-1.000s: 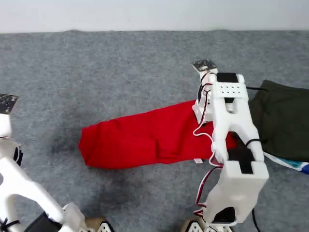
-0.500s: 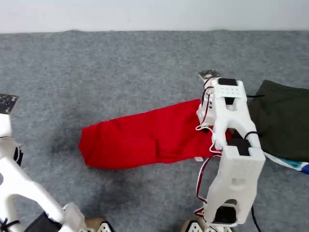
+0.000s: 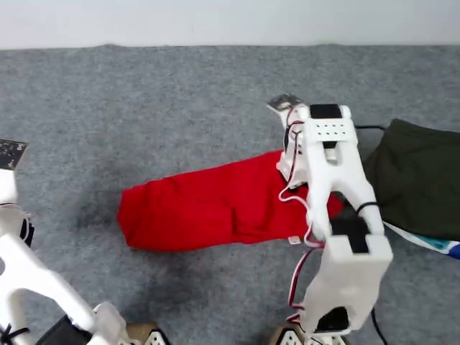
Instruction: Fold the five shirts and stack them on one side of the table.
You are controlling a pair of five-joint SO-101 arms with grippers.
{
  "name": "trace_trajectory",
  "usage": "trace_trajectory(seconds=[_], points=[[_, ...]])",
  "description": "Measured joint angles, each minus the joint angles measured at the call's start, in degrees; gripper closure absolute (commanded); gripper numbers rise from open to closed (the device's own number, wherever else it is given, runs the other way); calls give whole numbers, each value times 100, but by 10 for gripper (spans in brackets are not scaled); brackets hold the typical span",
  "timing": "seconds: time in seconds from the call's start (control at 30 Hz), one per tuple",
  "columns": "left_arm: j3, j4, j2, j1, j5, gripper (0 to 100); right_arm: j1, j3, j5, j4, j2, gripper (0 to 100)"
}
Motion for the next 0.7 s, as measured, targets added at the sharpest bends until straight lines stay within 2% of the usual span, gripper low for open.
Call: trace_trajectory(seconds=[0.13, 0.37, 0.57, 0.7], points=[[0, 0, 0, 0, 0, 985, -580, 0, 26, 422, -712, 988], [0, 0, 0, 0, 0, 985, -2207, 0, -158, 756, -1477, 988], [0, 0, 0, 0, 0, 985, -3367, 9, -422, 185, -1407, 988], [0, 0, 0, 0, 0, 985, -3842, 9, -440, -457, -976, 983]])
